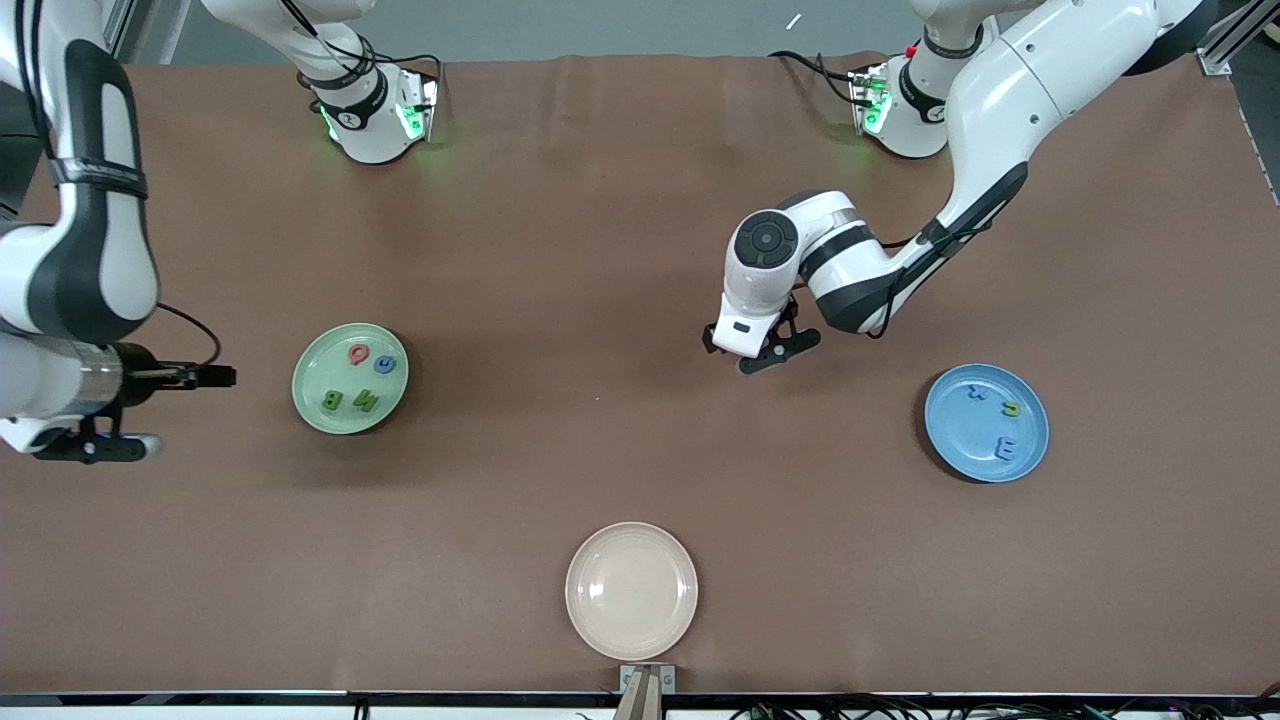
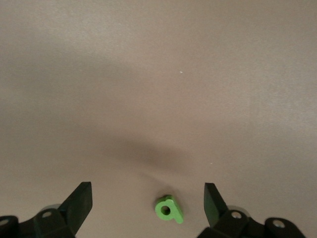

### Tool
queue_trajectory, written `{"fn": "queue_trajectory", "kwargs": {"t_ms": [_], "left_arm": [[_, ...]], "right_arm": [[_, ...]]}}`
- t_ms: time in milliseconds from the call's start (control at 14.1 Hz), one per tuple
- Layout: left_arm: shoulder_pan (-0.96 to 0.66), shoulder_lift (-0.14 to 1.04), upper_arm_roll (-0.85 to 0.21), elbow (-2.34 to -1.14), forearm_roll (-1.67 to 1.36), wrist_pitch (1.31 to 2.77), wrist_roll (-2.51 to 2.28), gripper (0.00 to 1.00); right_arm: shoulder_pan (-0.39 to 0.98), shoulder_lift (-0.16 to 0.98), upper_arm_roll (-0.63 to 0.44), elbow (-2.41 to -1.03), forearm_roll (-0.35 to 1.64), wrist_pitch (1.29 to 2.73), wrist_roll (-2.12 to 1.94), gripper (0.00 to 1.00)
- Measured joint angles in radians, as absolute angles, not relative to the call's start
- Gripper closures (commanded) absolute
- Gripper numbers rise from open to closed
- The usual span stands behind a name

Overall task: Sort upper and lower case letters into plates
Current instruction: 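Grasp the green a with the left gripper while the right gripper withdraws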

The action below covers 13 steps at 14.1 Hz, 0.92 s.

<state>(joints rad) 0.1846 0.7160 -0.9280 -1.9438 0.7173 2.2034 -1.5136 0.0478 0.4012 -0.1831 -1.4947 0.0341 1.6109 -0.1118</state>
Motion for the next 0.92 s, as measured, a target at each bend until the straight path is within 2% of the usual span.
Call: {"fn": "queue_trajectory", "kwargs": {"t_ms": [355, 639, 923], "left_arm": [[0.154, 0.743, -0.928, -1.945, 0.718, 2.245, -1.513, 0.02], [0.135, 0.761, -0.927, -1.967, 0.718, 2.277, -1.512, 0.13], [0.133, 0.793, -0.909, -1.994, 0.718, 2.284, -1.509, 0.29]], "right_arm": [[0.047, 0.357, -0.18, -1.438, 0.016, 1.601, -0.145, 0.0], [0.045, 0.351, -0.18, -1.361, 0.015, 1.555, -0.159, 0.0], [0.045, 0.351, -0.179, -1.317, 0.017, 1.514, -0.16, 0.0]]}}
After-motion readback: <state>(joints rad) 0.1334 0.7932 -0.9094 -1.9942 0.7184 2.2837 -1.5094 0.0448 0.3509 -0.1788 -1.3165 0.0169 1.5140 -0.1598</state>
